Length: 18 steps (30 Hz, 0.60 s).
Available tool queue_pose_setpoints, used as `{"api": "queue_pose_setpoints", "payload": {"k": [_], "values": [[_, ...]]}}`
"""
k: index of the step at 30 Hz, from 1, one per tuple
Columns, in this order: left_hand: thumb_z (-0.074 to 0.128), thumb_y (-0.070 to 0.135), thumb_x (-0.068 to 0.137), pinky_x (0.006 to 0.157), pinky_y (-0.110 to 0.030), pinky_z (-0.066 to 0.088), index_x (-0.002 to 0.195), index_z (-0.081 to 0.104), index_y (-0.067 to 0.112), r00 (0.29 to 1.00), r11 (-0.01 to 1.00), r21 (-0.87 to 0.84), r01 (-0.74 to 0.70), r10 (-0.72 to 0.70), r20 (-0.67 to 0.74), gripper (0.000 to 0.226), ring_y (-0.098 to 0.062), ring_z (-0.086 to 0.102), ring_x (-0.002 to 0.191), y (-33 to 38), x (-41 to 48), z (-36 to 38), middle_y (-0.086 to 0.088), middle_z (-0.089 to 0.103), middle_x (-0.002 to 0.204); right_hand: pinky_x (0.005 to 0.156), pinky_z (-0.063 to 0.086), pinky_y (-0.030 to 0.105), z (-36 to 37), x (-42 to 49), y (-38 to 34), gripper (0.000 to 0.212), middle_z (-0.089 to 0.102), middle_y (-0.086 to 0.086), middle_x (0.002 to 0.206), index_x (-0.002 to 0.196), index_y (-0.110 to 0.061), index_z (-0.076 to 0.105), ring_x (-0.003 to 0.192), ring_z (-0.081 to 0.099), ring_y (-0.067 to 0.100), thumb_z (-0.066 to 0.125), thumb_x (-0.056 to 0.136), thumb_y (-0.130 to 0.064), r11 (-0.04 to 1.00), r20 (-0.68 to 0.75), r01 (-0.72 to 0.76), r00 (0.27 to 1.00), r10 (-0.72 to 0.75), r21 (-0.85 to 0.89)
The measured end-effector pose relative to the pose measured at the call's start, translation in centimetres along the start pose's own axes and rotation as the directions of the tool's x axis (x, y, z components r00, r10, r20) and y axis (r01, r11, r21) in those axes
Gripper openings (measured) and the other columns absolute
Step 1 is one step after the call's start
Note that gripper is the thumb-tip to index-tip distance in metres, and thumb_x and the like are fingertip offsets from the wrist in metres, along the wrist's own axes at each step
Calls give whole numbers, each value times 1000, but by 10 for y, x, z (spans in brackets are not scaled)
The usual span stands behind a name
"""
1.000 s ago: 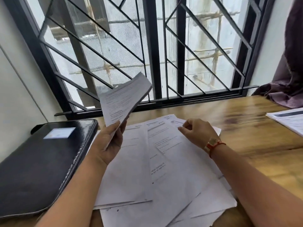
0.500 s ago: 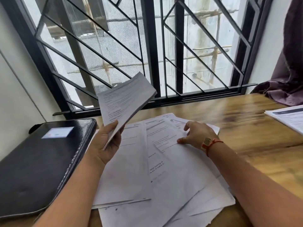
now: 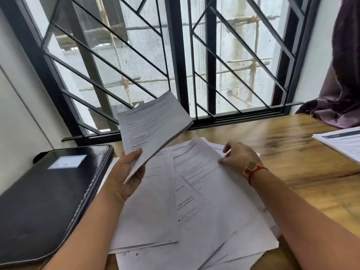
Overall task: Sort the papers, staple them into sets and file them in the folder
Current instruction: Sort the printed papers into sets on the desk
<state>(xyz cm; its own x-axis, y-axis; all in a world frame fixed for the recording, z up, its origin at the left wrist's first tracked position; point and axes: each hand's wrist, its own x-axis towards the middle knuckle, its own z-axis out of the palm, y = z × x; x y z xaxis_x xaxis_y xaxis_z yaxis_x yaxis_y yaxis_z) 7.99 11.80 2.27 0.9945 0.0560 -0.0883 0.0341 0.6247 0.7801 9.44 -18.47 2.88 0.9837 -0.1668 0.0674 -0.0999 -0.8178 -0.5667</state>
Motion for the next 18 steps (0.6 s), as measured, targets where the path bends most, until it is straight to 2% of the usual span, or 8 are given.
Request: {"api": "queue_pose_setpoints", "payload": {"k": [2,5,8,10,12,14,16,18], "values": [[65,9,86,45,-14,52,142,52,7,1000,1000,9,-3,3,6,58,-12,73,75,0,0,0,-9,69,112,78,52,32,-3,2,3,21,71,-1,92,84,-28,53,89,66,25,74,79,-30,999,-140,28,990,-22,40],[64,11,87,44,-15,52,143,51,9,1000,999,40,-8,8,1,57,-11,71,73,-1,-2,1,-8,70,109,74,55,35,-9,3,4,11,71,-2,84,85,-25,60,82,66,24,70,86,-23,988,-351,133,931,-97,79],[61,9,92,46,-16,53,142,52,10,1000,999,46,-11,10,9,51,-11,73,72,-2,-5,4,-7,71,107,76,55,34,-10,9,6,17,70,4,89,87,-23,73,81,66,25,66,86,-8,954,-565,267,812,-147,135],[58,6,94,50,-18,56,142,52,10,999,998,53,-30,28,31,48,-14,74,76,-3,-8,8,-8,72,109,78,48,24,-12,11,8,24,69,8,91,89,-18,77,81,65,25,65,83,1,922,-666,344,732,-146,176],[56,4,94,54,-22,58,141,52,10,997,997,63,-45,41,68,47,-17,75,80,-3,-11,12,-9,73,111,79,39,14,-15,10,9,24,70,10,96,93,-15,79,87,65,24,64,84,2,895,-711,370,698,-90,249],[55,4,93,55,-26,59,138,54,11,995,995,79,-55,48,91,45,-19,75,81,-2,-15,16,-10,73,112,83,40,11,-17,13,10,22,72,8,103,100,-12,78,95,67,23,63,87,-1,853,-717,383,697,-15,354],[58,5,88,58,-32,60,134,57,13,992,995,77,-56,47,113,47,-23,75,84,-1,-17,19,-13,72,117,91,47,22,-18,16,10,25,71,7,113,111,-10,74,104,66,22,63,88,-6,819,-702,380,711,40,430],[60,6,83,61,-38,61,133,58,13,991,997,66,-40,31,129,50,-27,75,86,-1,-19,20,-14,72,117,101,47,33,-21,16,9,36,65,8,125,122,-9,68,116,60,22,68,86,-7,807,-682,381,730,36,451]]}}
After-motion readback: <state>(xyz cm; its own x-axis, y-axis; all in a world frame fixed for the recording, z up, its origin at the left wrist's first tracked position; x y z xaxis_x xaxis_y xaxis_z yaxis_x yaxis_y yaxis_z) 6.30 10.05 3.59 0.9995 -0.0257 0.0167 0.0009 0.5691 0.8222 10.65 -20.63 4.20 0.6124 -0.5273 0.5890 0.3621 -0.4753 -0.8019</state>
